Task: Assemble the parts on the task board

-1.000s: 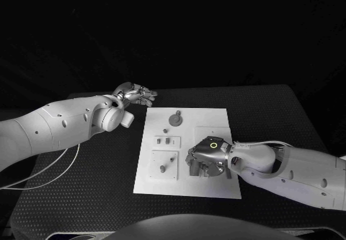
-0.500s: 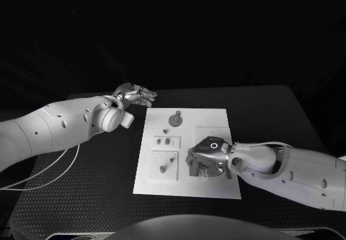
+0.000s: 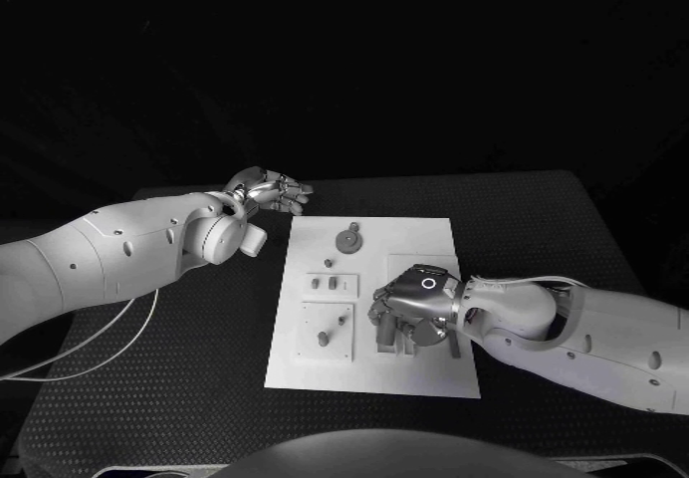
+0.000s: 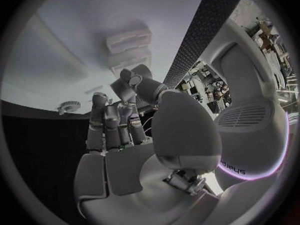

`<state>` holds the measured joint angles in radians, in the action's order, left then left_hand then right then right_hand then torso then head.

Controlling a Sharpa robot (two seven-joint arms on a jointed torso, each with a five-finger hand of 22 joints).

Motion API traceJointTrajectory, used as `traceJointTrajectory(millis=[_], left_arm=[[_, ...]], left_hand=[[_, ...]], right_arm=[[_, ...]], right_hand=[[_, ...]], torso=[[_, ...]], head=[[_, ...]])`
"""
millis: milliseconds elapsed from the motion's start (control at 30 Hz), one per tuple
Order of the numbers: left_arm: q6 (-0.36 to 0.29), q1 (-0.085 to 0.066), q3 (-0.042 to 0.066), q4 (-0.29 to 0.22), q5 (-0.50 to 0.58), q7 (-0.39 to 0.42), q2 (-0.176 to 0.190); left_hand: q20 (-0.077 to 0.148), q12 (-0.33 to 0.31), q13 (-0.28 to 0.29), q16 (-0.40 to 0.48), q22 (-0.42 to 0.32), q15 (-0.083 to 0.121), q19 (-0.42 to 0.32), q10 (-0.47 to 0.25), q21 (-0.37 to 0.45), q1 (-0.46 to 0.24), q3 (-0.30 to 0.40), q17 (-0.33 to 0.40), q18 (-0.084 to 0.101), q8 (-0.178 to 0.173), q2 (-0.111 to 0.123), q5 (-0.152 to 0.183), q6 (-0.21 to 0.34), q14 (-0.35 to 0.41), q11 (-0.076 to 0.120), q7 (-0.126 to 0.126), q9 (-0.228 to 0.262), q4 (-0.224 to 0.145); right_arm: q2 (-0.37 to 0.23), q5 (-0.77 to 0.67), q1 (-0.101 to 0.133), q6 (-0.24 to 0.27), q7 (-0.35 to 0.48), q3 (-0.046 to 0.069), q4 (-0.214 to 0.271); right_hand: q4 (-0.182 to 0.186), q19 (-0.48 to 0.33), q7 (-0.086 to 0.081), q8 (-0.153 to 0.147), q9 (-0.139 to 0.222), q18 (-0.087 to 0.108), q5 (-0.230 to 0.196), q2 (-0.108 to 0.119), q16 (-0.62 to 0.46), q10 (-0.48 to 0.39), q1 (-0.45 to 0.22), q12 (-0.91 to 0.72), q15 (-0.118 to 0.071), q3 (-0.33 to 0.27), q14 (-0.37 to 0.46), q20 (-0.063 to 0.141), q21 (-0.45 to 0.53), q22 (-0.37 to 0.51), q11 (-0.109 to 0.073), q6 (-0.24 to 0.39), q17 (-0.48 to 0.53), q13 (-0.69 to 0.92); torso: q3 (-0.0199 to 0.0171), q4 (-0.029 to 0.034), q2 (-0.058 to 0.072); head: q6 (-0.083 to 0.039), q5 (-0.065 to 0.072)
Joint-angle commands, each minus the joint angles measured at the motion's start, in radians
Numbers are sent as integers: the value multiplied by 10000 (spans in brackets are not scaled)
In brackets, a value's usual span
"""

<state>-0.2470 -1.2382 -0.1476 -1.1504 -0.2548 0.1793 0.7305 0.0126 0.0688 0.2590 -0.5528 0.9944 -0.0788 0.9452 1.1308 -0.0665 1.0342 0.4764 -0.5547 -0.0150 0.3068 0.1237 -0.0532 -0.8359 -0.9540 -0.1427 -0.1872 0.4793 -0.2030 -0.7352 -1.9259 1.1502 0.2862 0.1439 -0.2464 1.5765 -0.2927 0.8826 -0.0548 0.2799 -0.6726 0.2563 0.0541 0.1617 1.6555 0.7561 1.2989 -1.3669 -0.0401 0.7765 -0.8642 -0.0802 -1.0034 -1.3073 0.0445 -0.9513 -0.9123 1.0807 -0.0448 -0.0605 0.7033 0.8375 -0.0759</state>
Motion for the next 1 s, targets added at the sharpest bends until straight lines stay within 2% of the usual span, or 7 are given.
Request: traceJointTrajectory(millis=[33, 233, 600, 767, 1000], left_arm=[[222, -10, 7, 4, 397, -44, -24], [228, -10, 6, 12, 397, -56, -14], [219, -10, 5, 32, 407, -65, -22], [139, -10, 5, 58, 772, -46, -20], [180, -10, 5, 42, 772, -50, -24]], left_hand=[[-17, 19, -10, 47, -12, -97, -82, -56, -20, -96, -68, -17, -76, 54, -39, 27, 65, 6, 42, -7, -16, -11], [-19, 18, -11, 57, -14, -99, -87, -60, -18, -100, -74, -23, -76, 54, -36, 28, 69, 12, 41, -8, -18, -13], [-22, 16, -13, 71, -17, -103, -94, -65, -17, -111, -86, -33, -75, 53, -35, 28, 75, 19, 38, -11, -21, -9], [-20, 21, -11, 75, -18, -100, -93, -59, -19, -104, -83, -43, -79, 58, -46, 27, 71, 14, 42, -8, -21, -11], [-19, 22, -11, 79, -19, -99, -94, -58, -20, -99, -85, -49, -80, 59, -43, 28, 71, 13, 43, -8, -22, -15]], right_arm=[[-12, 112, 76, -18, 231, -2, 65], [-31, 132, 126, -43, 264, -2, 106], [-101, 353, 144, -606, 247, -4, 393], [-101, 495, 141, -708, 291, -5, 472], [-63, 499, 134, -933, 280, -5, 393]], right_hand=[[5, 34, -356, -10, 11, 55, -38, -62, 83, -6, 64, -49, -62, 28, 19, 49, -31, -157, -43, -343, 18, -14], [10, 28, -355, -11, 16, 55, -39, -42, 87, -12, 62, -56, -64, 23, 24, 51, -30, -157, -44, -355, 27, -30], [15, 16, -354, -16, 25, 55, -39, -17, 89, -26, 49, -64, -66, 12, 36, 50, -26, -156, -45, -368, 44, -59], [25, 16, -354, -22, 35, 55, -39, -26, 92, -38, 4, -71, -68, -9, 46, 44, -25, -153, -43, -377, 60, -87], [15, 12, -353, -26, 41, 55, -38, -41, 94, -44, 13, -76, -70, -4, 51, 46, -22, -151, -44, -381, 68, -102]], torso=[[0, -1, 1], [-4, -8, 3], [-5, -16, 0], [-6, -13, 0], [0, -1, 1]], head=[[15, 4], [30, -3], [82, -22], [90, -25], [104, -20]])
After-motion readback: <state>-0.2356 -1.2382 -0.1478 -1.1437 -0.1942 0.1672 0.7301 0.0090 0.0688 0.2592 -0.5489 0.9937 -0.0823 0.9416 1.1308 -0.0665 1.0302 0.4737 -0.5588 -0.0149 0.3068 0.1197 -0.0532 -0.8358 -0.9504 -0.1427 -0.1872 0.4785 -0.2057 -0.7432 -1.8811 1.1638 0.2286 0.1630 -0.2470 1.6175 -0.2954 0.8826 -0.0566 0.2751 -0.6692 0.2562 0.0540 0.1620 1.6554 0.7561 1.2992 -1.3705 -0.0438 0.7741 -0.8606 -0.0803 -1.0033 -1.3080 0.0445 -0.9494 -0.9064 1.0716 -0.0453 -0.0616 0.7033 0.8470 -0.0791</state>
